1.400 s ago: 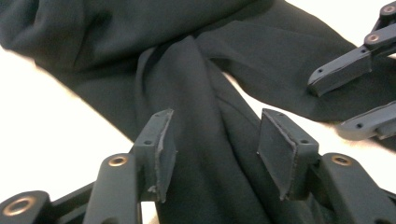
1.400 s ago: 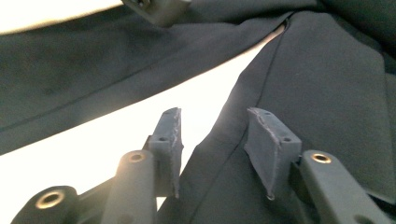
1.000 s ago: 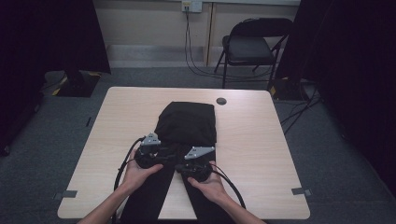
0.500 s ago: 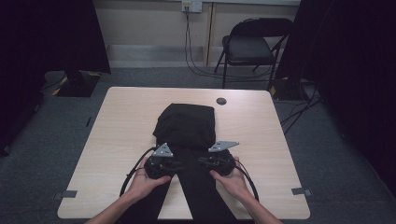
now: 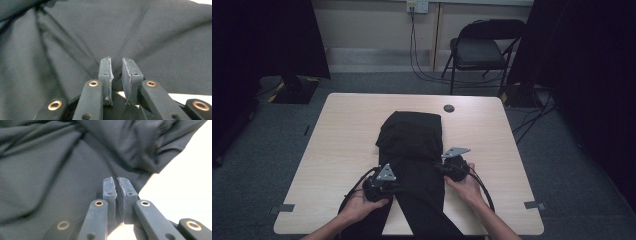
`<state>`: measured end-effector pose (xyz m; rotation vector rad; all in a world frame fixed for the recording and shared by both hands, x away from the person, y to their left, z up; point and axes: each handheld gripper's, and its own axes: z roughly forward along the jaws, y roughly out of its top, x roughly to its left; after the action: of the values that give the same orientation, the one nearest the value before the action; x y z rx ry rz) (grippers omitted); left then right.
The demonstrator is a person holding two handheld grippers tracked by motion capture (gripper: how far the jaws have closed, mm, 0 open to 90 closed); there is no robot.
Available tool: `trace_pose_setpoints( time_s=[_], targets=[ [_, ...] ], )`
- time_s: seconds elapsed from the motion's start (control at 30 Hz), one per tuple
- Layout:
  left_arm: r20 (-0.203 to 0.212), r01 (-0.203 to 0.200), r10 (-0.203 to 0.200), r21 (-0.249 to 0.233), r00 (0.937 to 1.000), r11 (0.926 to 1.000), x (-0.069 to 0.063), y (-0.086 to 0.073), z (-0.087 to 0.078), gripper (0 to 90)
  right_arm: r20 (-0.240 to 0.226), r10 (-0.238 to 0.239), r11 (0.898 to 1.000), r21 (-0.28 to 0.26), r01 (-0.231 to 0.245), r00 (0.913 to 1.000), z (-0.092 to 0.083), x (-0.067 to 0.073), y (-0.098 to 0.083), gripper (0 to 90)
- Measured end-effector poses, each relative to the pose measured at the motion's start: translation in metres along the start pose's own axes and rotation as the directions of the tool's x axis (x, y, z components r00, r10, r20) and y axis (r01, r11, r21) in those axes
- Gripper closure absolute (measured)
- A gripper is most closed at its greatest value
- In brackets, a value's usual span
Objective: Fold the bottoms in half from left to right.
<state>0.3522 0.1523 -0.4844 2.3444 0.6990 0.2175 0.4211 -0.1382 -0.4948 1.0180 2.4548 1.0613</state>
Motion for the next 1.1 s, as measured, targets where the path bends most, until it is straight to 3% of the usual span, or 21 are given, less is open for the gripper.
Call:
trace_pose_setpoints(
  time_s=[0.13,0.27,0.37,0.4,0.43,0.47,0.53,0.6,0.63,0.73,0.87,0.93,1.03,1.1],
  targets=[
    [-0.025,0.054,-0.054,-0.001,0.9982,0.9986,0.014,-0.014,-0.013,79.6,0.022,0.0,1.0,0.0,0.0,0.9997,0.0,-0.011,0.0,85.4],
    [-0.056,0.033,-0.032,0.009,0.9979,0.9994,0.013,-0.014,-0.014,79.7,0.04,-0.014,1.0,0.007,0.014,0.9991,0.0,-0.013,0.001,86.2],
    [-0.029,0.036,-0.036,0.008,0.9989,0.9993,0.012,-0.014,-0.014,74.9,0.044,-0.017,1.0,0.002,0.017,0.9989,0.0,-0.012,0.001,86.1],
    [-0.022,0.035,-0.035,0.01,0.9992,0.9993,0.012,-0.014,-0.015,69.4,0.046,-0.012,1.0,-0.003,0.012,0.9988,0.0,-0.012,0.0,83.9],
    [-0.023,0.044,-0.044,0.005,0.9988,0.999,0.011,-0.013,-0.017,66.5,0.042,-0.01,1.0,-0.004,0.01,0.9991,-0.001,-0.011,0.0,76.3],
    [-0.019,0.048,-0.048,-0.023,0.9987,0.9986,0.012,-0.011,-0.021,64.0,0.034,0.002,1.0,-0.002,-0.002,0.9994,-0.002,-0.008,0.0,70.3],
    [-0.005,0.089,-0.089,-0.069,0.996,0.9937,0.016,-0.009,-0.029,58.3,0.042,-0.021,1.0,0.006,0.021,0.9989,-0.003,-0.001,0.001,67.6],
    [-0.014,0.099,-0.101,-0.092,0.9948,0.9908,0.022,-0.008,-0.037,54.2,0.024,-0.019,1.0,-0.015,0.02,0.9995,-0.006,0.005,0.005,64.7],
    [-0.044,0.09,-0.093,-0.082,0.9947,0.9926,0.024,-0.009,-0.04,52.7,0.016,-0.019,0.999,-0.028,0.019,0.9997,-0.007,0.008,0.007,64.4],
    [-0.079,0.129,-0.135,-0.08,0.9876,0.9884,0.031,-0.014,-0.042,44.4,-0.001,-0.029,0.998,-0.049,0.029,0.9996,-0.009,0.018,0.013,62.1],
    [-0.09,0.135,-0.133,0.023,0.987,0.9905,0.033,-0.018,-0.027,38.2,-0.045,-0.071,0.995,-0.074,0.067,0.9965,-0.009,0.04,0.022,61.7],
    [-0.122,0.112,-0.104,0.061,0.9871,0.9918,0.032,-0.017,-0.021,43.9,-0.08,-0.095,0.993,-0.082,0.088,0.9923,-0.007,0.053,0.026,61.6],
    [-0.121,0.095,-0.088,0.055,0.9887,0.994,0.031,-0.014,-0.021,68.1,-0.127,-0.123,0.99,-0.088,0.112,0.9843,-0.001,0.068,0.031,62.1],
    [-0.101,0.14,-0.136,0.032,0.9856,0.9897,0.035,-0.014,-0.023,82.8,-0.15,-0.146,0.988,-0.079,0.135,0.9779,0.009,0.081,0.034,63.5]
  ],
)
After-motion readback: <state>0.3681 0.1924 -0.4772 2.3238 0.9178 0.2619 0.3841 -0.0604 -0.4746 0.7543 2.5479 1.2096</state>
